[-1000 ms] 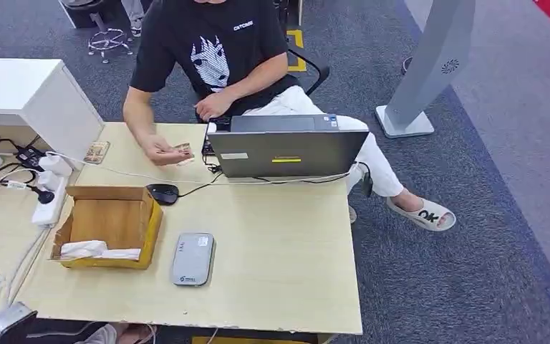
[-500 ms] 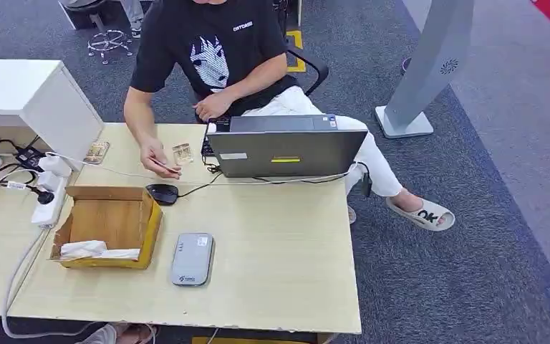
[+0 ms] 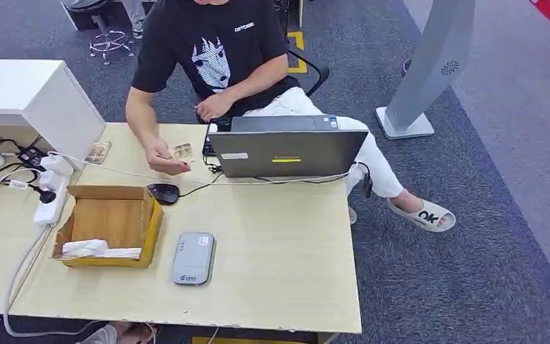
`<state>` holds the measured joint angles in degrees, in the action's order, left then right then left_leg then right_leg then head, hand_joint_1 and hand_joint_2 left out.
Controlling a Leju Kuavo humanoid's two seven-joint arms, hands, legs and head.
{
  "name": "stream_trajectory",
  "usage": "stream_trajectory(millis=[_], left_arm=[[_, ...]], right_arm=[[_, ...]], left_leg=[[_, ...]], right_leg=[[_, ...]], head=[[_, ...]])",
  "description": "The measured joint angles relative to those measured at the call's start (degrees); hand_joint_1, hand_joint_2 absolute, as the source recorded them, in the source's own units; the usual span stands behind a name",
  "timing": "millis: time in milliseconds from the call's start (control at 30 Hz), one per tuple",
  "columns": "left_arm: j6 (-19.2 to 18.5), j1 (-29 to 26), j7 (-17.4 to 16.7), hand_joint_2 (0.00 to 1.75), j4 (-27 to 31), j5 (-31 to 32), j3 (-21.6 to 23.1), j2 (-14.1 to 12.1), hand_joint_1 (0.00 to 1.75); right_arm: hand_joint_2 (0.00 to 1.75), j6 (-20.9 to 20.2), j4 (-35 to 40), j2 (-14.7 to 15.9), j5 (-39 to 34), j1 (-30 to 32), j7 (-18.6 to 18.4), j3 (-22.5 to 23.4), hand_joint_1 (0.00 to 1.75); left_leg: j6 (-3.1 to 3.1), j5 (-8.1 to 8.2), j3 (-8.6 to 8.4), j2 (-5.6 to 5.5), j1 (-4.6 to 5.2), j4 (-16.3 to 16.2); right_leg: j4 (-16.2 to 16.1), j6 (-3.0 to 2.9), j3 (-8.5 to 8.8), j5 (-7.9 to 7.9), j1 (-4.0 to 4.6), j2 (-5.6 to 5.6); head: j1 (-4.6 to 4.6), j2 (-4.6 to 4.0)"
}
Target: Pass the card to the sensor for recognition and then transmit it.
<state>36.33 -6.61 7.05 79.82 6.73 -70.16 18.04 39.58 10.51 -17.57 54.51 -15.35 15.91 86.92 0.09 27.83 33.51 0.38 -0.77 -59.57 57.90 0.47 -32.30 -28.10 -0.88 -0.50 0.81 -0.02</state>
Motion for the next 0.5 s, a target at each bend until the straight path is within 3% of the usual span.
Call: stream_trajectory(millis=[67,133,233,400,500], left_arm=[[-2.2,3.5,2.7,1.75,-11.6,-6.0,-5.7,-1.8,0.00],[-1.1,5.6,6.0,1.75,-23.7,-5.5,-9.2,-3.9,0.00],[2.0,7.7,4.0,1.75,-38.3,-1.6,-9.5,-6.6,0.00],[2.7,9.9,3.3,1.75,-51.2,-0.2,-9.9,-9.4,0.00],[2.4,10.2,-4.0,1.75,-55.8,9.7,-9.6,-10.1,0.00]], right_arm=[[1.75,0.0,-0.1,0.0,0.4,-0.4,-0.5,0.0,0.00],[1.75,0.0,-0.1,0.0,1.3,-0.7,-2.3,0.0,0.00],[1.75,0.0,-0.1,0.0,2.0,-1.1,-4.3,0.0,0.00],[1.75,0.0,-0.1,0.0,2.3,-1.5,-5.1,0.0,0.00],[1.75,0.0,-0.1,0.0,3.3,-1.6,-6.1,0.0,0.00]], left_leg=[[0.00,0.00,-0.04,-0.06,0.03,0.0],[0.01,-0.01,-0.05,-0.05,0.04,0.0],[0.06,-0.06,0.00,-0.13,0.06,0.0],[0.06,-0.06,-0.03,-0.12,0.06,0.0],[0.05,-0.06,-0.04,-0.12,0.06,0.0]], right_leg=[[0.0,0.00,0.03,0.00,-0.02,-0.07],[0.0,0.02,0.04,0.01,-0.04,-0.05],[0.0,0.05,0.04,0.03,-0.05,-0.15],[0.0,0.06,0.05,0.05,-0.05,-0.13],[0.0,0.06,0.01,0.05,-0.05,-0.10]], head=[[0.02,0.00],[0.02,0.00],[0.00,0.00],[0.02,0.00],[0.02,0.00]])
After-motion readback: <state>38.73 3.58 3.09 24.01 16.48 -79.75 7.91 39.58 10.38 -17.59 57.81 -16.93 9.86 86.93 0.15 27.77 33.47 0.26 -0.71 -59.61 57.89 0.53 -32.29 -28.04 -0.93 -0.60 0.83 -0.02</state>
